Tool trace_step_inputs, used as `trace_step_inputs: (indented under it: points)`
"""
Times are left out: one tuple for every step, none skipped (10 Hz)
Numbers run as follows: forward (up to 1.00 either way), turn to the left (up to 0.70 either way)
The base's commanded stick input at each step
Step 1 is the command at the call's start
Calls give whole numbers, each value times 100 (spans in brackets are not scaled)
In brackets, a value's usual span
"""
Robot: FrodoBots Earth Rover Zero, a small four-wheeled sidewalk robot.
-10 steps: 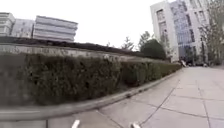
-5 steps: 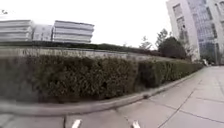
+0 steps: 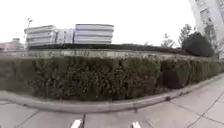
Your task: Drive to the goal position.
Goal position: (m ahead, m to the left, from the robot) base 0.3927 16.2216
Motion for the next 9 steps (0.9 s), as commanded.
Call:
trace_step_inputs:
  points:
    - [0, 70]
    - [0, 70]
    - [0, 70]
    - [0, 70]
    - [0, 70]
    - [0, 70]
    - [0, 70]
    - [0, 70]
    - [0, 70]
